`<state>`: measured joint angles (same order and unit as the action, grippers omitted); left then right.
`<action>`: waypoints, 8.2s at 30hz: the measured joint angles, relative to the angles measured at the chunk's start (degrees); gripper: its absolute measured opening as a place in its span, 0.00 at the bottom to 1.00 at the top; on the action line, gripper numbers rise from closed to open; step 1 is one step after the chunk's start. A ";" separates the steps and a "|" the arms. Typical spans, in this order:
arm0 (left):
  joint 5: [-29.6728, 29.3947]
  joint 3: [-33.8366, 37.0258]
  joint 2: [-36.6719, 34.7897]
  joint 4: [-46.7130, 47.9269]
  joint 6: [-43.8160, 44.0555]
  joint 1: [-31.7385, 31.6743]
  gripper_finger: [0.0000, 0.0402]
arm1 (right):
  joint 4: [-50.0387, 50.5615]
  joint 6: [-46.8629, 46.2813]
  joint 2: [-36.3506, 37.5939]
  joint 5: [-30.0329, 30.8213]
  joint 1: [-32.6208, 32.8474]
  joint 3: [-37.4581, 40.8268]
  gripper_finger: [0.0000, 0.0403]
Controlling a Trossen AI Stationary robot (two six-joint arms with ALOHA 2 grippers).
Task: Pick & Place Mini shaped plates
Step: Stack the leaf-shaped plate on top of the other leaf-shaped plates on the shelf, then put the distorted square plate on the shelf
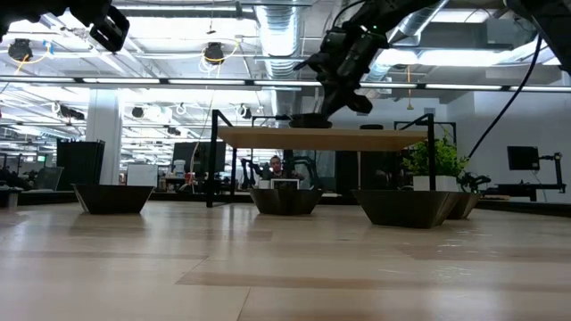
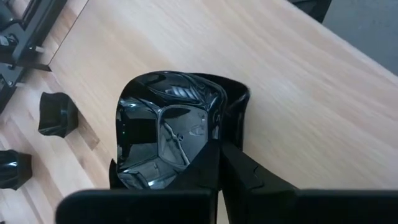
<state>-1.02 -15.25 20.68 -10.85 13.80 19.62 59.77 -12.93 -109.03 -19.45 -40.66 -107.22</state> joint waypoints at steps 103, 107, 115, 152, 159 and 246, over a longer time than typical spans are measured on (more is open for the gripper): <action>-0.01 0.00 0.00 -0.78 0.61 -0.21 0.35 | -6.65 -94.90 40.98 30.23 53.55 63.95 0.23; 0.00 0.00 0.00 -0.76 0.61 -0.21 0.35 | -6.62 -95.62 39.93 31.56 53.81 64.35 0.23; -0.01 0.00 -0.02 -0.79 0.61 -0.20 0.35 | -7.34 -97.82 39.67 35.83 53.72 64.39 0.30; 0.00 0.02 0.00 -0.81 0.61 -0.20 0.35 | -13.17 -97.84 48.77 33.45 46.98 73.38 0.39; 0.00 0.01 0.00 -1.14 0.61 -0.20 0.35 | -19.84 -97.98 53.36 37.58 47.34 76.00 0.39; -0.02 0.02 0.05 -2.50 0.59 -0.21 0.35 | -76.24 -46.88 54.42 32.99 53.11 75.91 0.00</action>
<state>-1.04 -15.22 20.73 -13.36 14.39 19.41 -16.48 -59.81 -54.62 13.54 12.45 -31.31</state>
